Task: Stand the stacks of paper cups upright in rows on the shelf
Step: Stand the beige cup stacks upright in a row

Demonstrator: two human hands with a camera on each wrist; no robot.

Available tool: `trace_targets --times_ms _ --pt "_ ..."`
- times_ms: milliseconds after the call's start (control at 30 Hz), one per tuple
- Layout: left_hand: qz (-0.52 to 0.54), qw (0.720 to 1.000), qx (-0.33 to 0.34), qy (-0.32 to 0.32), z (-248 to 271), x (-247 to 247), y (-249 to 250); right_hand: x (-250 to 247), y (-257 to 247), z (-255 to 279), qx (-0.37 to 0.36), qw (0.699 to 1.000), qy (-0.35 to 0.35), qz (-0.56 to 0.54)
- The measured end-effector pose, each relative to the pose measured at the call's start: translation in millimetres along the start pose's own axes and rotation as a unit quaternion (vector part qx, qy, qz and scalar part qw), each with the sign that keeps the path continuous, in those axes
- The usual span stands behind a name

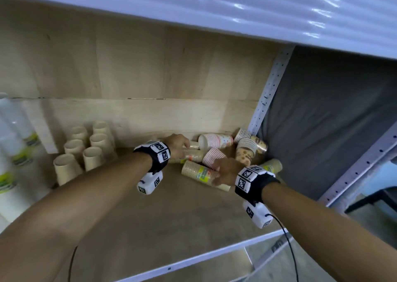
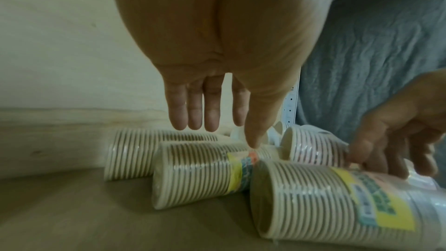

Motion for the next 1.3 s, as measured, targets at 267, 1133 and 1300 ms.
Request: trace_targets --times_ms 267,1133,1300 --pt "-0.062 0.998 0.017 -0.013 -9 14 -5 11 4 2 -0.022 0.999 0.016 0.029" --pt "0.028 0.999 -0.026 -0.018 19 -18 -13 -28 -12 12 -0.058 0.997 0.043 0.004" --pt "0.119 0.992 -0.041 0.014 38 -25 -14 -51 -31 9 -0.078 0.994 0.077 0.006"
Point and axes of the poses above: each hand's wrist, its own z-axis away from the middle knuckle, its own x-axis out of the palm, y = z × x, the point moved 2 cm from there along -z, towards the middle knuckle, and after that the axes turned 7 degrees about y, right-handed, at the moved point
